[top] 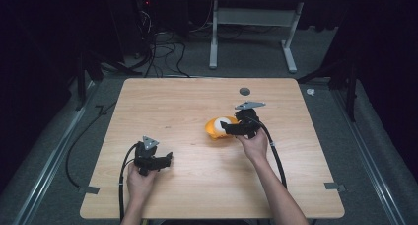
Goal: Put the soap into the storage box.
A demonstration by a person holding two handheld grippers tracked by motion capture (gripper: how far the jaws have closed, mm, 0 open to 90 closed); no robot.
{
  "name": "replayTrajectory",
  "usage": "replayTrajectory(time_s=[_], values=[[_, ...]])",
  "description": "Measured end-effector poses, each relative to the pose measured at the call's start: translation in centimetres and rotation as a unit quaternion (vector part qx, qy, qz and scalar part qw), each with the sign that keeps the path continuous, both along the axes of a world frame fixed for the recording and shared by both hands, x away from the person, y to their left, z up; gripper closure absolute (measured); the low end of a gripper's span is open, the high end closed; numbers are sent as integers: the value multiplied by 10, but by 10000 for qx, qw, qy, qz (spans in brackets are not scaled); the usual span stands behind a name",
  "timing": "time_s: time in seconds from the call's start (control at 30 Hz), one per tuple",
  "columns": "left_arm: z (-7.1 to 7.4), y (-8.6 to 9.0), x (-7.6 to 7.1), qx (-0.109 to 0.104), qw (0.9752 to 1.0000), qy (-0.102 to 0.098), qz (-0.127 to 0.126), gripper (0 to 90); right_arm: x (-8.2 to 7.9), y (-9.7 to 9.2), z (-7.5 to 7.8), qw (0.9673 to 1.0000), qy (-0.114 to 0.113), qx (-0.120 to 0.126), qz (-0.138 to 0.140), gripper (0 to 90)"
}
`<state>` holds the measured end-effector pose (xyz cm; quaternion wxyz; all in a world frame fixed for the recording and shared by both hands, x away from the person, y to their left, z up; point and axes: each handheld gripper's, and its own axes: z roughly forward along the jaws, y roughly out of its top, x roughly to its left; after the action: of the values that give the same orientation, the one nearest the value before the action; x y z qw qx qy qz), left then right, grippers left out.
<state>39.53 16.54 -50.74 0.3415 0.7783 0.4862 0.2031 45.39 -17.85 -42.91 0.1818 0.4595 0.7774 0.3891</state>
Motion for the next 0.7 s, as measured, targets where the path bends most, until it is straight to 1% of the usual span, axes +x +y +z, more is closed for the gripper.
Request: replayTrajectory(time_s=[0.17, 0.27, 0.43, 0.7], values=[[0, 0, 0, 1, 10000, -1, 1, 178, -4, -3, 3, 10000, -38, -37, 11, 282], [0, 0, 0, 0, 10000, -1, 1, 178, -5, -5, 5, 10000, -37, -20, -10, 283], [0, 0, 0, 2, 10000, -1, 0, 178, -10, -8, 10, 9999, -102, -9, -51, 285], [0, 0, 0, 1, 10000, -1, 1, 178, -13, -12, 12, 9999, -125, -53, -62, 285]])
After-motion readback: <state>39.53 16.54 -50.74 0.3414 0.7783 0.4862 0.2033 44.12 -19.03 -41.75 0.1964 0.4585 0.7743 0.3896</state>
